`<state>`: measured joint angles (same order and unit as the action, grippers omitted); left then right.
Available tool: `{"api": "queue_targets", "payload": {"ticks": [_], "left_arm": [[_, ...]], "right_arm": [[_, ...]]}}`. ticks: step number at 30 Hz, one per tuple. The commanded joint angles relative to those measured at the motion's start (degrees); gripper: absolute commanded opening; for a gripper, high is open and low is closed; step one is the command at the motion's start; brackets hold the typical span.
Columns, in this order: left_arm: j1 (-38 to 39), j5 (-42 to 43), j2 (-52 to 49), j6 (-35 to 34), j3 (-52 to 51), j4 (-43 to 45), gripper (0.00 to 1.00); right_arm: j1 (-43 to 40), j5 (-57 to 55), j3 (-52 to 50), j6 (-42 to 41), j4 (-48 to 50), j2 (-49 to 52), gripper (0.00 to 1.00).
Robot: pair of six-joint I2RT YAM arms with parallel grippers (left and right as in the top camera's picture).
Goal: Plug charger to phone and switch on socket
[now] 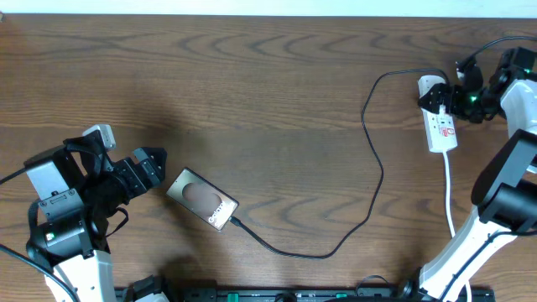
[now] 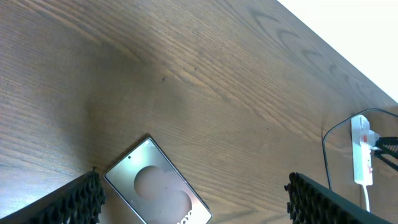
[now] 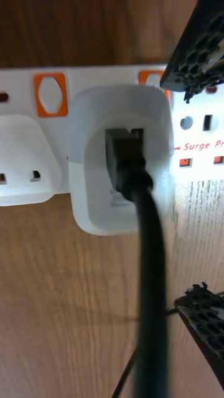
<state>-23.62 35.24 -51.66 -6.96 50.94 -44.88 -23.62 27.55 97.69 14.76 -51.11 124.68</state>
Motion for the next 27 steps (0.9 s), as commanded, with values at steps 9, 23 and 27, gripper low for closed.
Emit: {"api": "queue_targets", "payload": {"ticks": [9, 23, 27], "left_arm": [[-0.22, 0.11, 0.04, 1.38, 1.05, -0.09, 0.92], [-0.22, 0.11, 0.04, 1.38, 1.05, -0.09, 0.92], [-0.22, 0.11, 0.04, 1.40, 1.05, -0.07, 0.92]], "right_arm": [[3.56, 1.31, 0.00, -1.75, 0.55, 4.11, 0.99], [4.57, 13.11, 0.00, -3.48, 0.11, 5.33, 0.91], [4.52, 12.94, 0.02, -4.09, -0.33, 5.31, 0.89]]}}
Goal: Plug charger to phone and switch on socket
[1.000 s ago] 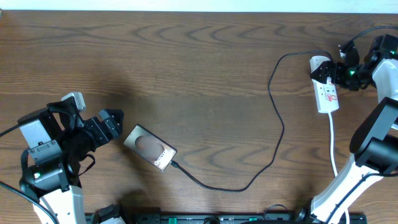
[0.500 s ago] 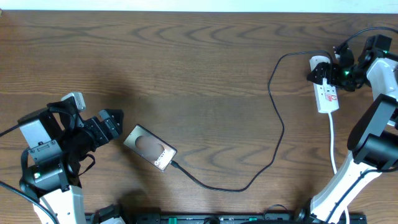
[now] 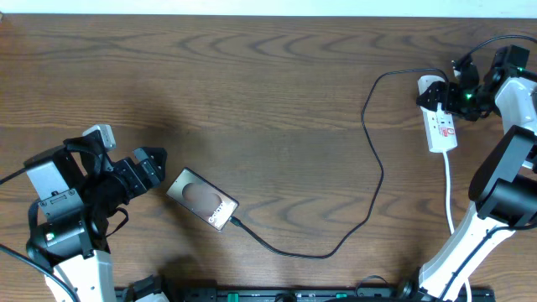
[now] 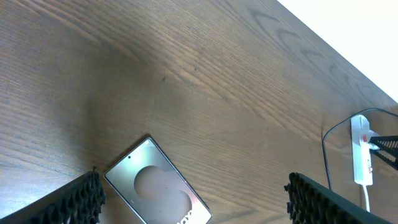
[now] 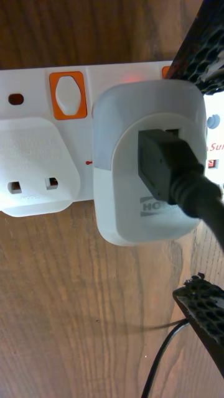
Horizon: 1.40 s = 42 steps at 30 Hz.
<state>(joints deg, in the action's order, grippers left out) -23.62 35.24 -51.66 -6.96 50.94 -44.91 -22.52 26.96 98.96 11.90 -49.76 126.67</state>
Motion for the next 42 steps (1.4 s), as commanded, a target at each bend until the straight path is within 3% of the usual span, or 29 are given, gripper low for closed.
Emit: {"api": "queue_targets", "payload": {"ticks": [1, 4, 9, 16, 27, 42], "left_arm": [[-0.22, 0.11, 0.04, 1.38, 1.05, -0.04, 0.92], [-0.22, 0.11, 0.04, 1.38, 1.05, -0.04, 0.92], [-0.22, 0.11, 0.04, 1.38, 1.05, -0.04, 0.92], [-0.22, 0.11, 0.04, 1.38, 1.05, -0.04, 0.92], [-0.22, 0.11, 0.04, 1.38, 1.05, -0.04, 0.92], [2.29, -0.11, 0.28, 1.38, 1.05, -0.04, 0.92]], "right_arm": [[3.34, 12.37, -1.18, -2.27, -1.75, 3.28, 0.88], [2.97, 6.14, -0.44, -6.45, -2.69, 2.49, 0.89], [2.27, -5.90, 3.17, -12.70, -7.32, -1.75, 0.98], [2.21, -22.12, 10.56, -26.95, -13.94, -14.91, 0.99], [2.27, -22.34, 10.91, -28.59, -12.90, -33.38, 0.99], [2.27, -22.34, 10.86, -28.59, -13.05, -36.02, 0.99]]}}
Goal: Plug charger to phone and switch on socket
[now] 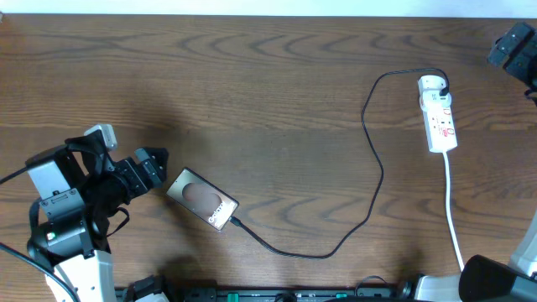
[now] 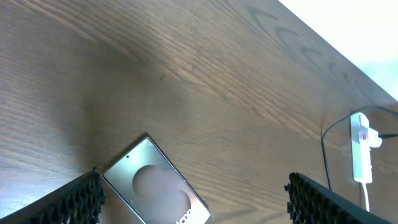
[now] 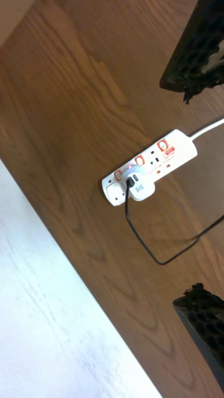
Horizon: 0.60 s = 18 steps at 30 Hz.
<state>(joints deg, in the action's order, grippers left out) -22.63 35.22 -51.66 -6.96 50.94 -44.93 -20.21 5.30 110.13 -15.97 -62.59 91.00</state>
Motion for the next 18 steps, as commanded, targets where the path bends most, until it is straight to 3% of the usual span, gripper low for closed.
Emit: {"api": "queue_targets", "payload": {"ticks": [1, 5, 12, 15, 18], "left_arm": [[2.25, -0.09, 0.55, 1.38, 1.05, -0.04, 0.92], [7.69, -3.65, 2.97, 1.38, 1.05, -2.03, 0.91], [24.44, -24.06, 12.28, 1.40, 0.11, -6.54, 0.92], [27.78, -30.88, 18.23, 1.40, -2.95, -3.41, 0.92], [27.52, -33.46, 23.54, 2.08, -8.74, 6.05, 0.92]], "right_arm": [[-0.04, -0.68, -0.31, -0.72, -0.24, -0.35, 0.99], [-0.04, -0.68, -0.31, -0.72, -0.22, -0.35, 0.99], [-0.04, -0.68, -0.31, -0.72, -0.22, -0.35, 0.99], [-0.04, -0.68, -0.31, -0.72, -0.22, -0.35, 0.99], [-0.04, -0.70, -0.31, -0.72, -0.22, -0.35, 0.99]]}}
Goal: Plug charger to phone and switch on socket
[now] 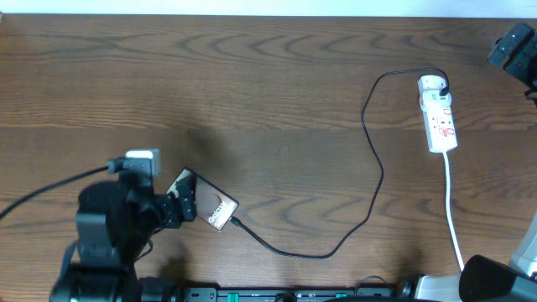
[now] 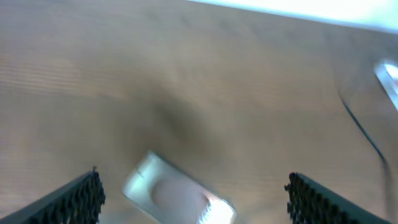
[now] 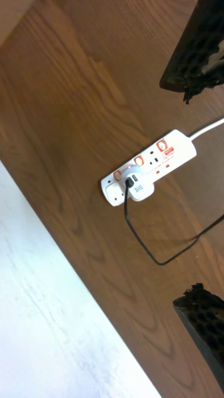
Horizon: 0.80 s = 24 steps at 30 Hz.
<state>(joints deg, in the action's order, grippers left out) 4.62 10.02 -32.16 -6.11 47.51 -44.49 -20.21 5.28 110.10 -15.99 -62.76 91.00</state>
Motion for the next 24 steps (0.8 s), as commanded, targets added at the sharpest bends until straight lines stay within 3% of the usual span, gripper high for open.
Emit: {"api": "queue_targets", "payload": {"ticks": [1, 8, 12, 16, 22, 24], "left_arm": [[0.22, -8.13, 5.90, 2.49, -8.00, 10.27, 0.92], [0.02, -7.80, 18.08, 6.10, -30.32, 44.63, 0.92], [-3.50, -4.09, 25.62, 6.34, -40.81, 53.99, 0.92], [-7.17, -1.01, 32.22, 6.32, -46.99, 54.36, 0.92], [-9.03, -0.66, 32.09, 6.34, -47.23, 40.65, 0.91], [-9.31, -1.49, 31.87, 6.32, -47.25, 40.87, 0.92]], "right_arm": [[-0.04, -0.66, -0.28, -0.70, -0.04, -0.35, 0.99], [-0.04, -0.66, -0.28, -0.70, -0.04, -0.35, 0.99], [-0.04, -0.66, -0.28, -0.70, -0.07, -0.35, 0.99], [-0.04, -0.66, -0.28, -0.70, -0.04, -0.35, 0.99], [-0.04, -0.66, -0.28, -0.70, -0.04, -0.35, 0.99], [-0.04, -0.66, -0.28, -0.70, -0.07, -0.35, 0.99]]}}
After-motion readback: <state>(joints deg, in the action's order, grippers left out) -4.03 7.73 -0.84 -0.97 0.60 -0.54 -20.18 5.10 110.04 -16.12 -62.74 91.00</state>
